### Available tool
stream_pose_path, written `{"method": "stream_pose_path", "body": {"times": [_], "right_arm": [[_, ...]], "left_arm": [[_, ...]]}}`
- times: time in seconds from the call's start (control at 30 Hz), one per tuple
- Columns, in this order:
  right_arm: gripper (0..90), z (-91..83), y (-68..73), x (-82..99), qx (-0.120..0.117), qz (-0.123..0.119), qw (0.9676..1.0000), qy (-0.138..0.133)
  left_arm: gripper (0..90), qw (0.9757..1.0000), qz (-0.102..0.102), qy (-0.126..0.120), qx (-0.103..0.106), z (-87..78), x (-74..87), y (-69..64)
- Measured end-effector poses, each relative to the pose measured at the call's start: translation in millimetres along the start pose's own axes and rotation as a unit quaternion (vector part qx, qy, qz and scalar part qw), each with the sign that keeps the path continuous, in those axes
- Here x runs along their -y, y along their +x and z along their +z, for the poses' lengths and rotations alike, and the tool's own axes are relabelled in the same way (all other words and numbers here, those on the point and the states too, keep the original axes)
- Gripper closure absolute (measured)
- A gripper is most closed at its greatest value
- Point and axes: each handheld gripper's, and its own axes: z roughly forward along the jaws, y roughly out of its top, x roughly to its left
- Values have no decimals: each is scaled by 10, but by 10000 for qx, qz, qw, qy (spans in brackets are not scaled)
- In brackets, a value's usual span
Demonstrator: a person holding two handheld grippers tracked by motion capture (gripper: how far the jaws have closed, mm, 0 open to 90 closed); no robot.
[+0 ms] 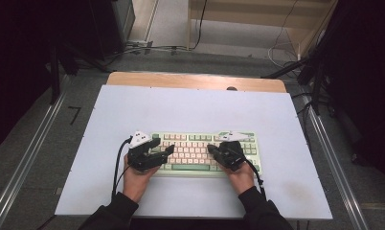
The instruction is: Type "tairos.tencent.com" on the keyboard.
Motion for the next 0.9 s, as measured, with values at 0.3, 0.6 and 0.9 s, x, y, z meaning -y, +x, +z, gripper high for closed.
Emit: {"method": "stream_pose_path", "body": {"times": [0.3,0.6,0.9], "right_arm": [[278,-200,94,-87,-114,-123,9990,-425],[233,-350,146,-99,-173,-184,9979,-600],[671,-360,275,-45,-338,-342,9972,-570]], "left_arm": [[365,10000,-18,-6,2,-4,0,9],[365,10000,-14,-13,-23,-9,-2,10],[365,10000,-23,-20,-37,-15,-3,13]]}}
